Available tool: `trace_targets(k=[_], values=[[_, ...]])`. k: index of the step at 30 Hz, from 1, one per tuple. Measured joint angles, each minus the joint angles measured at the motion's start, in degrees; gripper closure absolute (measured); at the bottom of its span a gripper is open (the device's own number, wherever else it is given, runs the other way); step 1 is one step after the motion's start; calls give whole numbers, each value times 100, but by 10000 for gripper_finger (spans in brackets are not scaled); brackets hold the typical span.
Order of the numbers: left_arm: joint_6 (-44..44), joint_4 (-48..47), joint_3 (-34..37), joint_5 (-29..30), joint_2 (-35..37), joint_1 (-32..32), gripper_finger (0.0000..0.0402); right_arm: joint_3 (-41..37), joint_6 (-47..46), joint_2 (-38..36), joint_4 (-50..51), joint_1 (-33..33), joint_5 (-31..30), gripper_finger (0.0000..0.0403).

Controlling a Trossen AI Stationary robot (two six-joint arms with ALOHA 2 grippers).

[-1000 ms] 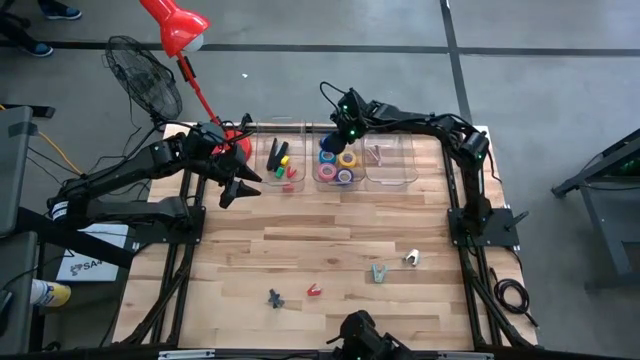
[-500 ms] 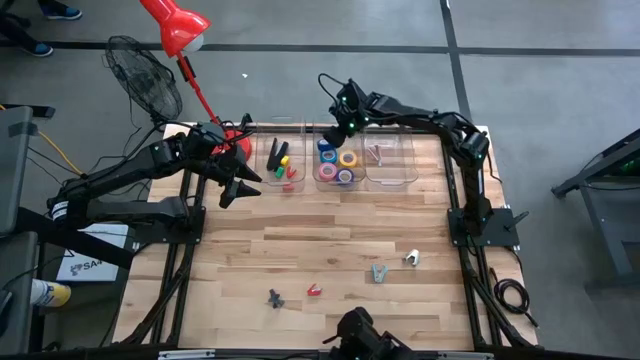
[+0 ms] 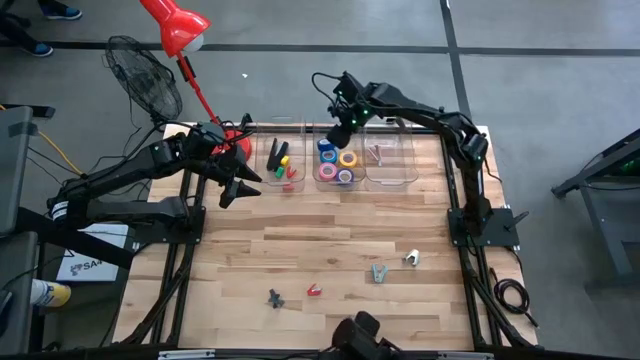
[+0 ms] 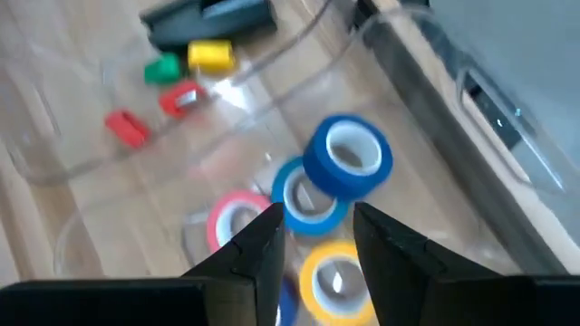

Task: Pick and place Stapler, Stapler remover, tape
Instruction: Put the gray staple remover into the right transparent bin

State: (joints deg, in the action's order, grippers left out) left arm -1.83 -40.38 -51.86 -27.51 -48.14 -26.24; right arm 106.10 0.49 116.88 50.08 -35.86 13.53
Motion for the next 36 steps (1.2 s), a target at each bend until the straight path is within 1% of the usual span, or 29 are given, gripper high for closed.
trace_targets(k=[4, 8, 10, 14, 19, 23, 25, 28, 30, 33, 36], values=[[0, 0, 0, 2, 0, 0, 179, 241, 228, 0, 862, 86, -39, 279], [-1, 0, -1, 4, 0, 0, 179, 478, 256, -94, 1753, 196, -42, 279], [0, 0, -2, 4, 0, 0, 179, 475, 247, -286, 1988, 276, -74, 279], [0, 0, 0, 9, 0, 2, 179, 470, 211, -821, 2480, 509, -435, 279], [0, 1, -2, 20, 1, 0, 179, 470, 275, -1482, 3173, 821, -706, 279], [0, 0, -2, 20, 2, 0, 179, 470, 710, -1882, 3958, 1084, -1010, 279], [0, 0, -2, 19, 2, 0, 179, 448, 799, -2050, 4001, 1242, -1087, 279], [-2, -1, -2, 18, 2, 0, 179, 238, 1116, -2420, 3951, 1548, -863, 279], [-2, 0, -2, 17, 2, 0, 179, 9, 1249, -2638, 3997, 1791, -926, 279], [-2, 0, -2, 16, 2, 0, 179, -518, 797, -2889, 4001, 2097, -1108, 279], [-2, 0, -2, 17, 2, 0, 179, -1175, 702, -3109, 3993, 2462, -904, 279]])
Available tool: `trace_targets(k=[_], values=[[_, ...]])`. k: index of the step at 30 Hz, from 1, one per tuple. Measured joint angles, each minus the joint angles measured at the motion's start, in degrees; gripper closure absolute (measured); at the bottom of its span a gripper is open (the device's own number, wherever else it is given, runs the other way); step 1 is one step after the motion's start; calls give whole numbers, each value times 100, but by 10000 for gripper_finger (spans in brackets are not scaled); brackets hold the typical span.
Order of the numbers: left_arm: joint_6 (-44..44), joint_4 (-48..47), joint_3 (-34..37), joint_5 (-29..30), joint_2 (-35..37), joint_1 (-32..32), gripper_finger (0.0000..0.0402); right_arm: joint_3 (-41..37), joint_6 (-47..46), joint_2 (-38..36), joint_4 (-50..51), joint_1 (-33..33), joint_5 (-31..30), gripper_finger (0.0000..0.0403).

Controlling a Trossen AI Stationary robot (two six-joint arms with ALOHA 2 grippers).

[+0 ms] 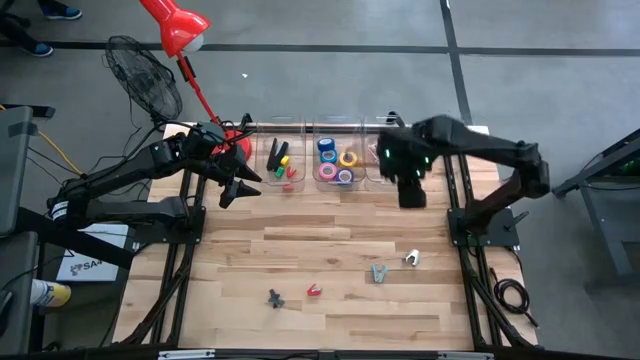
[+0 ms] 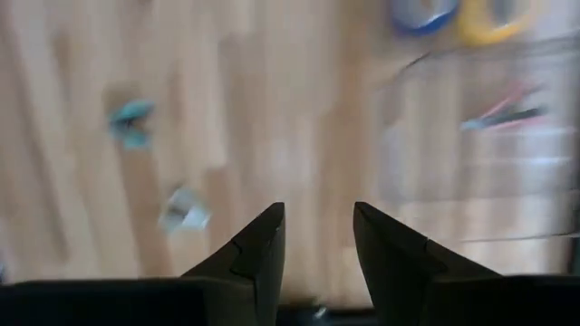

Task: Pick and place Stapler, Stapler remover, tape
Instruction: Put the gray staple remover into the right transparent bin

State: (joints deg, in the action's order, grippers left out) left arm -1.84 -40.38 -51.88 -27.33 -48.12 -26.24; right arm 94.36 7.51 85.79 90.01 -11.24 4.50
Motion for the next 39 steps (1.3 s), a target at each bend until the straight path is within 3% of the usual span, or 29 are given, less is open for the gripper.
trace_targets(k=[5, 11, 16, 30, 39], values=[[0, 0, 0, -2, 0, 0, 179, -1165, 16, -168, 11, 686, 509, 274], [1, 0, 0, -3, 0, 0, 179, -2408, 375, -196, -10, 1361, 1049, 228], [0, 0, 0, -4, 0, 0, 179, -3143, 1010, -192, -209, 1813, 903, 190], [0, 0, 0, -9, 0, 0, 179, -4000, 1562, -189, -2071, 2787, 552, 149], [0, 0, 0, -11, 0, 0, 179, -4430, 1558, -174, -2549, 3180, 485, 126]])
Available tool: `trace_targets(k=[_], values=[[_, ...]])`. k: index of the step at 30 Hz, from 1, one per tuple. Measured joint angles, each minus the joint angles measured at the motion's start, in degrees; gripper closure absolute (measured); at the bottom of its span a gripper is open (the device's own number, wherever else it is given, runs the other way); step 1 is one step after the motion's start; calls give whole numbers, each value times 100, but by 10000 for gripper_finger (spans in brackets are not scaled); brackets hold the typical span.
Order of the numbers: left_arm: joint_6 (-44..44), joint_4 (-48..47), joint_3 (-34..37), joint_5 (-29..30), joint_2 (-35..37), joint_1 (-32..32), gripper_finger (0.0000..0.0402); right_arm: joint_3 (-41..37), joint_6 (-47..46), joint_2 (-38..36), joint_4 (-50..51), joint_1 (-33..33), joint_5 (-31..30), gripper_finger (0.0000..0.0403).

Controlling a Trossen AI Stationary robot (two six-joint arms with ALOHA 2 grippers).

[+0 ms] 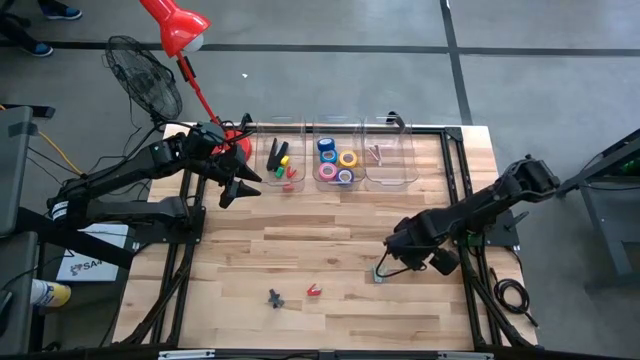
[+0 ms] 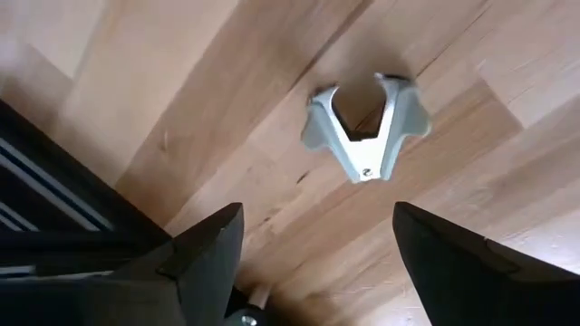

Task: Pick and place Stapler, Stapler remover, tape
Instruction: Put the gray staple remover into the right transparent bin

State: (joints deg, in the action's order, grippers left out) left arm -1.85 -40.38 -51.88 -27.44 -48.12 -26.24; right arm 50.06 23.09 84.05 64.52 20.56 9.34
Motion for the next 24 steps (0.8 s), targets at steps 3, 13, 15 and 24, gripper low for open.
trace_targets(k=[3, 13, 15, 24], values=[[1, 0, 0, 2, 0, 0, 179, -121, -8, 92, -145, 15, -83, 126], [0, 0, 0, 2, 0, 0, 179, -190, 56, 779, -711, 8, -510, 125], [1, 0, 0, 2, 0, 0, 179, -190, 196, 892, -866, 15, -493, 125], [1, 0, 0, 4, 0, 0, 179, -190, 265, 1007, -1312, 13, -459, 136]])
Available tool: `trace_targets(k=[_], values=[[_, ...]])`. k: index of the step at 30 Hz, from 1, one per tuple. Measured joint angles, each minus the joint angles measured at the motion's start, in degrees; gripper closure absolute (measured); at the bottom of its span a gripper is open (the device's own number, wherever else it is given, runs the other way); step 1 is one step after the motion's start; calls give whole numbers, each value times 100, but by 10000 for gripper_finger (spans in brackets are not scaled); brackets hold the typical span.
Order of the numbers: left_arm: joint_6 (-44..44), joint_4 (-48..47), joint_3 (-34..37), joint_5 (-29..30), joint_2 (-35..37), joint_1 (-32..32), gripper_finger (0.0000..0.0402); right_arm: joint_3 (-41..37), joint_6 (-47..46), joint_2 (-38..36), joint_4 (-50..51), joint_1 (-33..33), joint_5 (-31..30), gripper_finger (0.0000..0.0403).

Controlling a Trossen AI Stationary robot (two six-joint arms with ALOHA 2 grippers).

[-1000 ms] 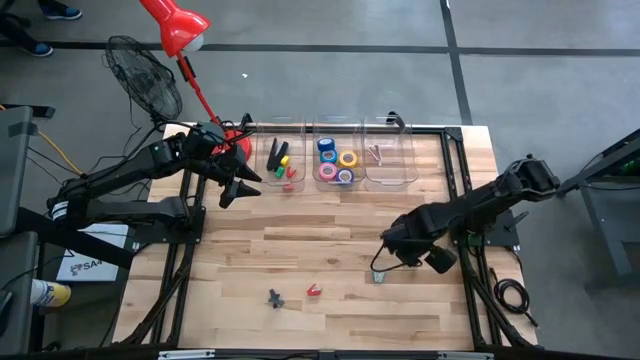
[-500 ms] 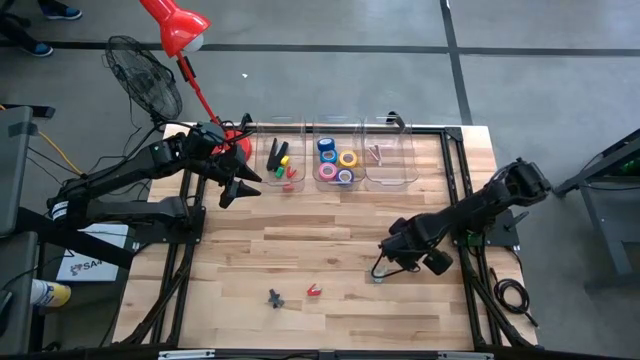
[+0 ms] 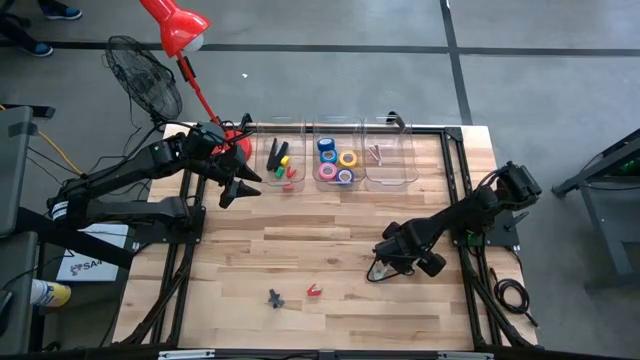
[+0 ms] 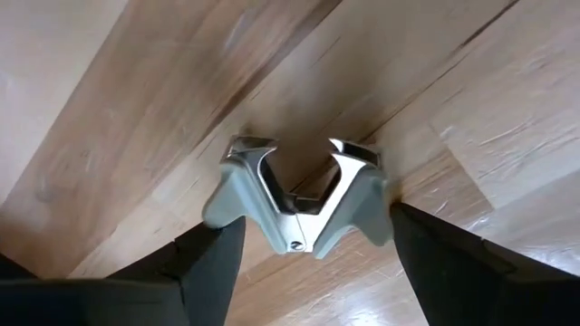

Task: Pick and place Stapler, Stapler remover, tape
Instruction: Put the gray staple remover into the right transparent bin

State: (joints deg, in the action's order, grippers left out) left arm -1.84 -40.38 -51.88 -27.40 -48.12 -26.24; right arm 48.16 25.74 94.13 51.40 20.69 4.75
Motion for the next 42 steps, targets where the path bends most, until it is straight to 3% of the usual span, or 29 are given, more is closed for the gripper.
trace_targets(k=[10, 32, 42], values=[[-1, 0, 0, 0, 0, 0, 179, 4, -88, 0, -417, -7, 145, 195], [-1, 0, 0, 2, 0, 0, 179, 13, -2281, 0, -1207, -2, 528, 322], [0, 0, 0, 0, 0, 0, 179, 15, -3032, 2, -1592, -2, 586, 324]])
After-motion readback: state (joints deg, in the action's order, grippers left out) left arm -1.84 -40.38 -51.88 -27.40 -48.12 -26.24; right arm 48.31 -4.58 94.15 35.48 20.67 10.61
